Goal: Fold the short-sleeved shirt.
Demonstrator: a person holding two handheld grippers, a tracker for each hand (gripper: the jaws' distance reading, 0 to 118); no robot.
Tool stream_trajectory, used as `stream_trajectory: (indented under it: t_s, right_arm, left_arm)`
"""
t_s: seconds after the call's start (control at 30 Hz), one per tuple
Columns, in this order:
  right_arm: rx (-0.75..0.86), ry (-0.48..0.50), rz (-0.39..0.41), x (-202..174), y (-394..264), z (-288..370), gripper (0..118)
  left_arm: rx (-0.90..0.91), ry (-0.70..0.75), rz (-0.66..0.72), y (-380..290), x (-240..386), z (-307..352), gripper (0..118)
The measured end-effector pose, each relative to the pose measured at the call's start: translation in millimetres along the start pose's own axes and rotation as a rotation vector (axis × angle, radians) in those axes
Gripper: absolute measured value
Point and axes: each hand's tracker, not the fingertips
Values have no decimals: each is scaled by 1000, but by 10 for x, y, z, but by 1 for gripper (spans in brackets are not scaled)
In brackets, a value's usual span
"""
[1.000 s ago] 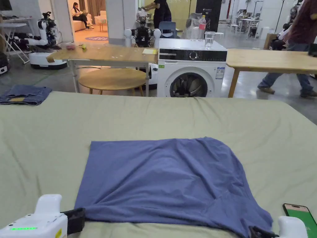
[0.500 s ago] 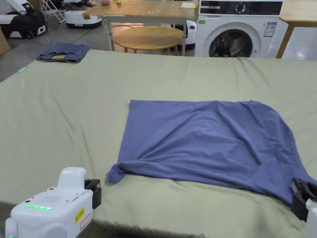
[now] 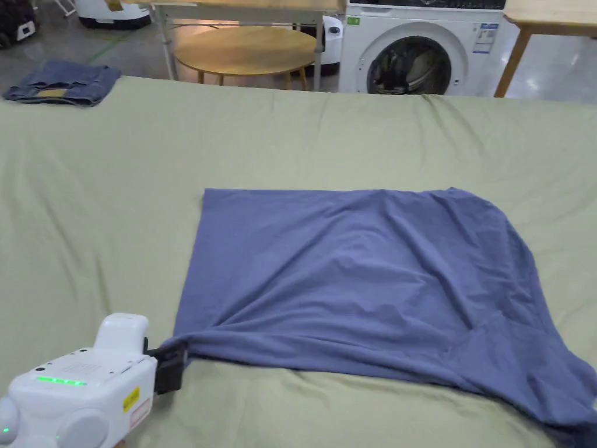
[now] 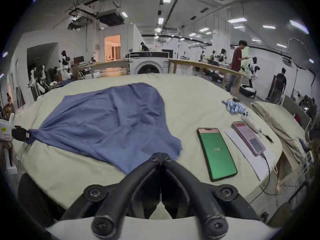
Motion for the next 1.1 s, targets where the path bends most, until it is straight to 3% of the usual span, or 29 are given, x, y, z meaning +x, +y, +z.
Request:
stream_trajectory:
  t_s: [0.03, 0.07, 0.13, 0.17, 0.2, 0.23, 0.27, 0.3, 0.43, 0.47, 0.5, 0.53, 0.57, 0.63, 0.67, 0.7, 0.73, 0.93, 1.1]
  right_arm:
    - [-8, -4, -2, 48, -7, -29, 0]
    - [-18, -6, -10, 96, -9, -53, 0]
    - [-40, 9, -46, 186, -64, -124, 0]
    - [-67, 24, -69, 229, -66, -162, 10]
    - [-87, 27, -81, 257, -64, -204, 56]
    - [-98, 35, -82, 270, -89, -252, 90]
    - [-96, 42, -75, 276, -95, -287, 108]
    - [-71, 68, -66, 266, -91, -296, 108]
    - [-82, 94, -23, 123, -51, -512, 107]
    - [-119, 80, 3, 88, -58, -600, 102]
    - [-190, 66, 33, 37, -75, -707, 73]
    - [-267, 53, 72, -16, -94, -789, 50]
    - [-297, 52, 94, -63, -130, -823, 48]
    - [-221, 72, 53, -50, -72, -677, 3]
    - [-216, 115, -5, -28, -28, -627, 3]
    - [-180, 90, -46, -16, 9, -559, 3]
    - [-180, 107, -52, -14, 60, -507, 3]
    - [-155, 56, 35, -65, 497, -238, 3]
    - [-166, 72, 44, -90, 1090, -454, 3]
  left_arm:
    - [-7, 1, -5, -5, 47, -12, 6]
    - [-4, -15, -2, -8, 57, -13, 0]
    - [2, -21, 11, 31, 88, 40, 0]
    - [13, -13, 15, 32, 97, 54, 0]
    - [19, -12, 19, 43, 99, 69, 0]
    - [19, -18, 25, 61, 98, 77, 0]
    - [21, -18, 27, 74, 104, 83, 0]
    - [24, -16, 27, 75, 114, 89, 0]
    - [15, -6, 21, 67, 127, 46, 0]
    - [11, -5, 23, 58, 128, 34, 0]
    - [7, -2, 25, 49, 133, 27, 0]
    - [6, 2, 29, 38, 140, 26, 0]
    - [2, 2, 32, 45, 172, 51, 0]
    - [0, 10, 28, 38, 203, 83, 0]
    - [0, 10, 17, 42, 209, 105, 0]
    - [0, 15, 4, 24, 120, 59, 0]
    - [7, 34, -13, 30, 111, 70, 0]
    - [38, 57, -94, 292, 130, 249, 0]
    - [30, 53, -117, 744, 142, 209, 0]
